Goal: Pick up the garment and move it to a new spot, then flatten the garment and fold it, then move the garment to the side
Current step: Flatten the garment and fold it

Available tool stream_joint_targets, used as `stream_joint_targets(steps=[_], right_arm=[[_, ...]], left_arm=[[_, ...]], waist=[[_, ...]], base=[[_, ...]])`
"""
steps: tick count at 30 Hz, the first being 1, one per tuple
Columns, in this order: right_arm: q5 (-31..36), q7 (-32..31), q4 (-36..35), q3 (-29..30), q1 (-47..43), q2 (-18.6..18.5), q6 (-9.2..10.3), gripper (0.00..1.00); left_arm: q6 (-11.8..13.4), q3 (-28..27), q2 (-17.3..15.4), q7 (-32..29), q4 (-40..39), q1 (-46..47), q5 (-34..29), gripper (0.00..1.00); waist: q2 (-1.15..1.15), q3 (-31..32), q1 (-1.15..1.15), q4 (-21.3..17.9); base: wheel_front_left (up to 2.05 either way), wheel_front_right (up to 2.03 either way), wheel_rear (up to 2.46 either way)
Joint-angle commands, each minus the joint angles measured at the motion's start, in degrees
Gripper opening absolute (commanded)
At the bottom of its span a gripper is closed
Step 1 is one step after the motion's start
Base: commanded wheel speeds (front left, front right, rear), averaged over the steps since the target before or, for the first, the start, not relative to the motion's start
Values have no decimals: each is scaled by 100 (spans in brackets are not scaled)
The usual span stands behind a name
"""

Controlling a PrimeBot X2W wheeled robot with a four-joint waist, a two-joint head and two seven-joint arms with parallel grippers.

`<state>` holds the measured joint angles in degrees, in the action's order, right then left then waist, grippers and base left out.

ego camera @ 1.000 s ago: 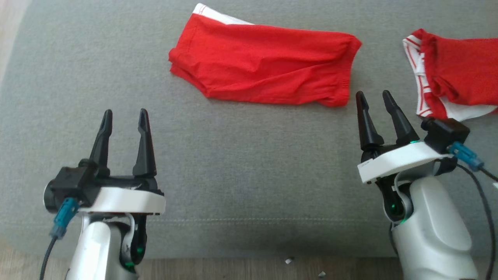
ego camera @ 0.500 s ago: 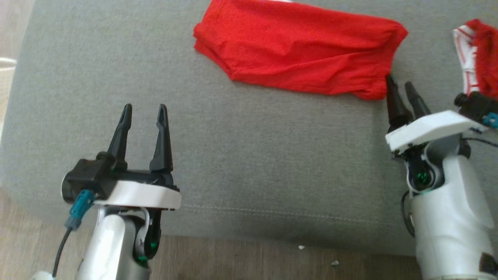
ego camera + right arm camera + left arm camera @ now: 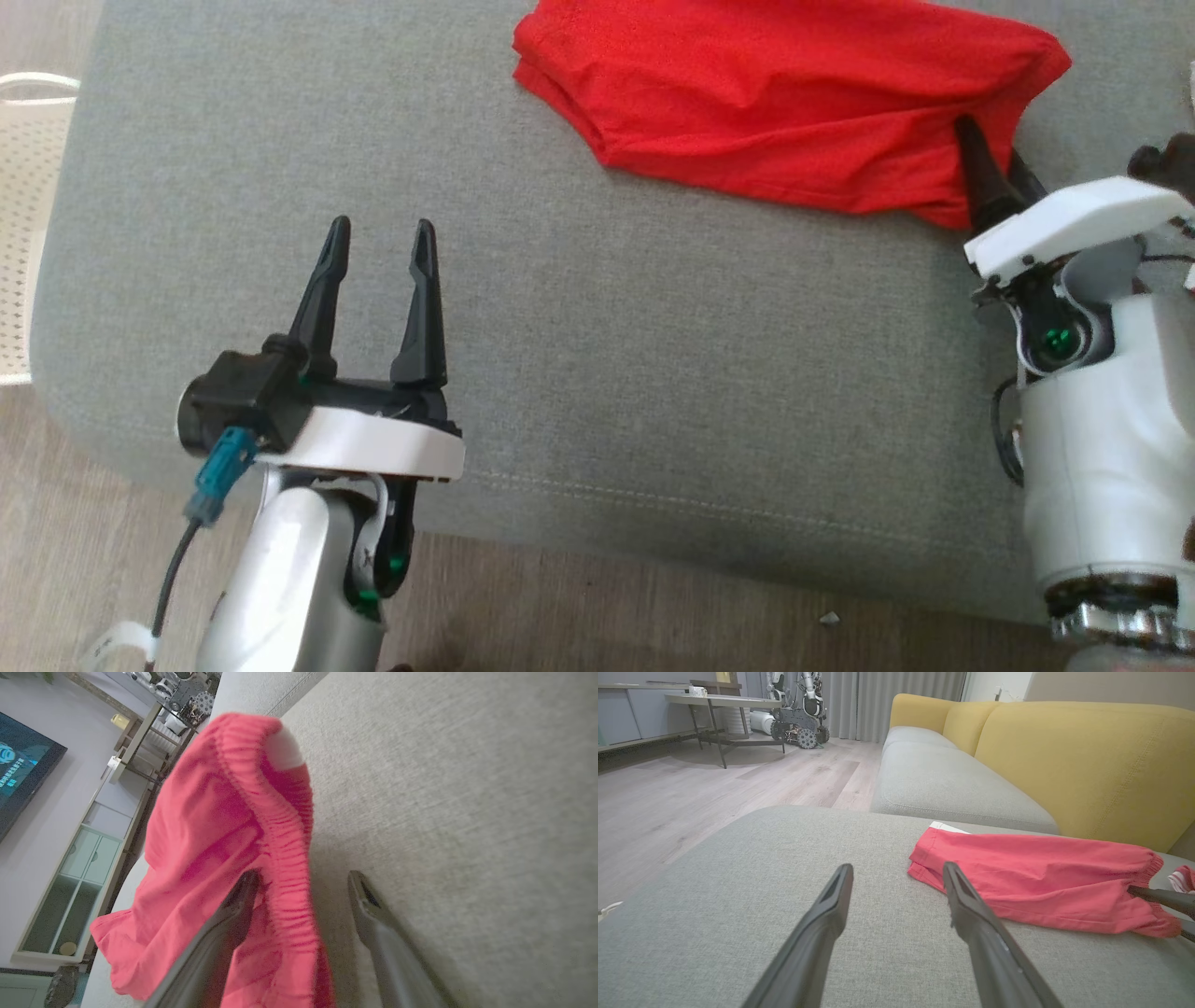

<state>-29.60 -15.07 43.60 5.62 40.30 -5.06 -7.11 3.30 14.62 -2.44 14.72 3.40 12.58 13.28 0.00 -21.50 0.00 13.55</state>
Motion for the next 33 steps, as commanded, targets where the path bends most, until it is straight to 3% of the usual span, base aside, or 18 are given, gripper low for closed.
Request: stream_joint_targets(steps=[1, 10, 16, 17, 18, 19, 20, 27, 33], right_arm=[[-125, -197, 86, -109, 87, 152, -37, 100], [-318, -901, 554, -268, 398, 211, -37, 100], [-585, -1013, 711, -612, 491, 216, -37, 97], [-620, -1005, 742, -655, 510, 216, -37, 74], [-642, -1000, 781, -693, 531, 217, -37, 40], [-639, -987, 827, -725, 554, 217, -37, 13], [-598, -937, 884, -721, 576, 217, -37, 0], [-174, -529, 1210, -511, 727, 196, -37, 0], [237, -280, 1145, -641, 634, -103, -37, 0]], left_arm=[[63, -116, -44, 28, -169, 180, 81, 100], [151, -11, -44, 28, -164, 246, 139, 100], [182, 5, -44, 28, -160, 272, 157, 100], [187, 6, -44, 28, -162, 276, 159, 100], [192, 8, -44, 28, -164, 280, 162, 100], [198, 12, -44, 28, -168, 282, 164, 100], [203, 16, -44, 28, -172, 282, 167, 100], [220, 22, -43, 28, -160, 278, 181, 100], [197, -61, -43, 28, -135, 244, 158, 100]], waist=[[0, -12, 0, 32], [0, 29, 0, 82], [0, 57, 0, 81], [0, 55, 0, 78], [0, 52, 0, 74], [0, 48, 0, 69], [0, 44, 0, 62], [0, 67, 0, 16], [0, 210, 0, -121]], base=[[0, 0, 0], [0, 0, 0], [0, 0, 0], [0, 0, 0], [0, 0, 0], [0, 0, 0], [0, 0, 0], [0, 0, 0], [0, 0, 0]])
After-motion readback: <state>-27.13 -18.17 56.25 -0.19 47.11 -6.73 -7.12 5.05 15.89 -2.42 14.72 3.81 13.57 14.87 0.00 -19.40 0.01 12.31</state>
